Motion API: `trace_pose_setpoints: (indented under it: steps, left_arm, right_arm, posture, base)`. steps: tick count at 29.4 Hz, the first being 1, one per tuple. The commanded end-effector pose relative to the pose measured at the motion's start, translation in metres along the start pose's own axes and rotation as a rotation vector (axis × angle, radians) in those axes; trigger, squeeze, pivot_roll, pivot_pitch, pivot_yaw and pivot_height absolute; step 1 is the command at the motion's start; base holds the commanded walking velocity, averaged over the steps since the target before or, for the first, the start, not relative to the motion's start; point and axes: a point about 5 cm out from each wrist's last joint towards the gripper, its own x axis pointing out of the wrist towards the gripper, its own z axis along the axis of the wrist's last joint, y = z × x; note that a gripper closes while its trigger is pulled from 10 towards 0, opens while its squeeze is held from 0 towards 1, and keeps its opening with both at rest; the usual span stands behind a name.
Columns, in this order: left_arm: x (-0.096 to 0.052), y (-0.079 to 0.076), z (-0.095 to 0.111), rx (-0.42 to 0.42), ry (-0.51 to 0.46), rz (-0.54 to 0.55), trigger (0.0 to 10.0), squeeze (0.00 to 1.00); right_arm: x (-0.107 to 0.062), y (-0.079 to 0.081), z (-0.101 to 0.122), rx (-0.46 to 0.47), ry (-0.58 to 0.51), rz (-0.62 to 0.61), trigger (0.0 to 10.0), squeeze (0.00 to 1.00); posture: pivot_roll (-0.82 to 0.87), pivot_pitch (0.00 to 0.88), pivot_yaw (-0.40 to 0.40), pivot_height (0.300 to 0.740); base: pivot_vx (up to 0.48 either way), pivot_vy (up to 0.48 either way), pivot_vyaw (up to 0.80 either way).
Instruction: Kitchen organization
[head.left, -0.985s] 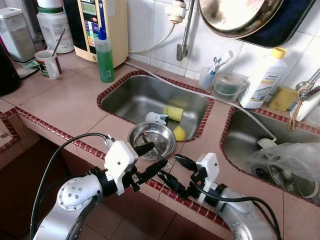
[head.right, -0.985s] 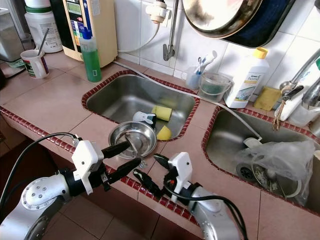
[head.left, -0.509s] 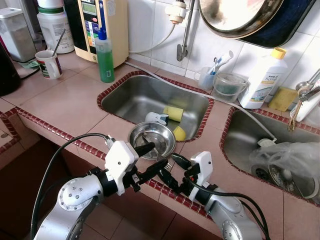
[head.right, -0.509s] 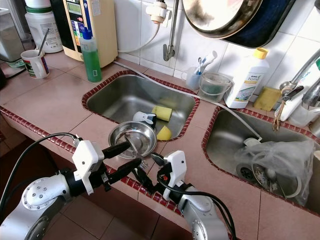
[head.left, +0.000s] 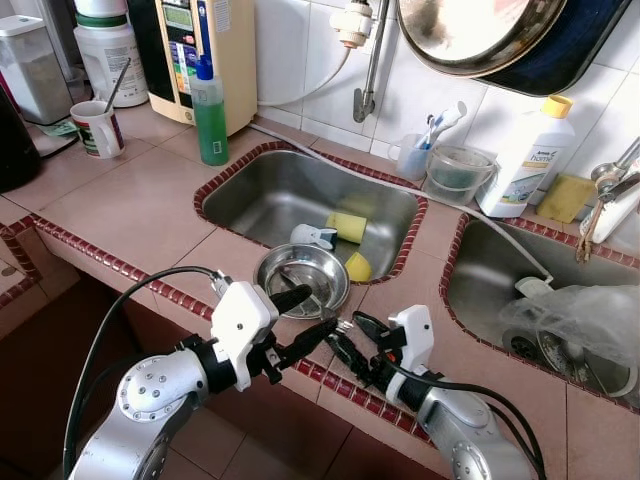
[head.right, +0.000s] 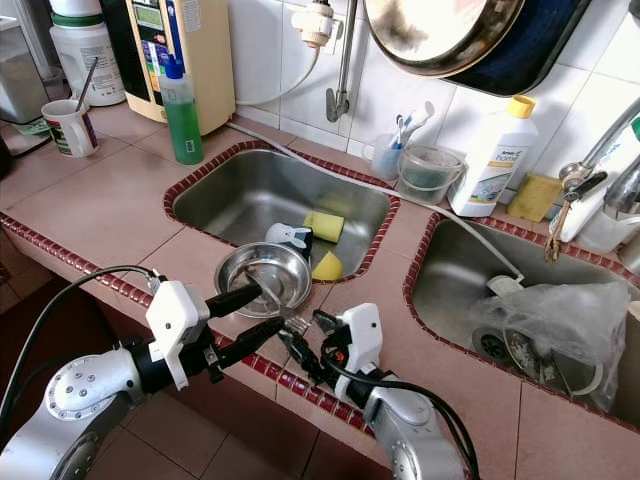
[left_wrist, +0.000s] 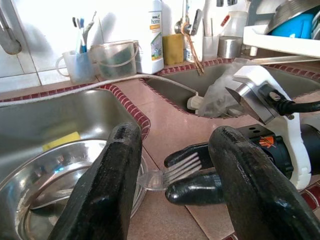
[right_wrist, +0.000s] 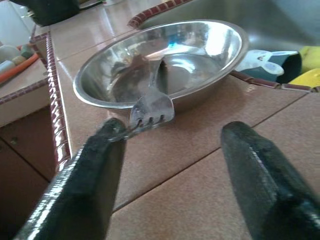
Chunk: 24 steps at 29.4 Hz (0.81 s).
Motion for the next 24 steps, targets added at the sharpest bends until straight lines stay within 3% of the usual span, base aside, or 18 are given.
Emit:
trace_pose_setpoints:
  steps: [1, 24]
  left_arm:
    - [0.0031, -0.0022, 0.0058, 0.014, -0.023, -0.013, 10.0, 0.0]
    - [0.0049, -0.0031, 0.0057, 0.019, -0.025, -0.019, 10.0, 0.0]
  right_arm:
    - [-0.0031, -0.0035, 0.0027, -0.009, -0.011, -0.017, 0.0, 0.0]
    - [-0.0026, -0.0046, 0.0051, -0.004, -0.04, -0.02, 0.0, 0.0]
  posture:
    - [0.14, 0.0, -0.088, 0.74]
    - [0.14, 0.0, -0.088, 0.74]
  base:
    - [0.0, 0.0, 0.0]
    - [0.0, 0.0, 0.0]
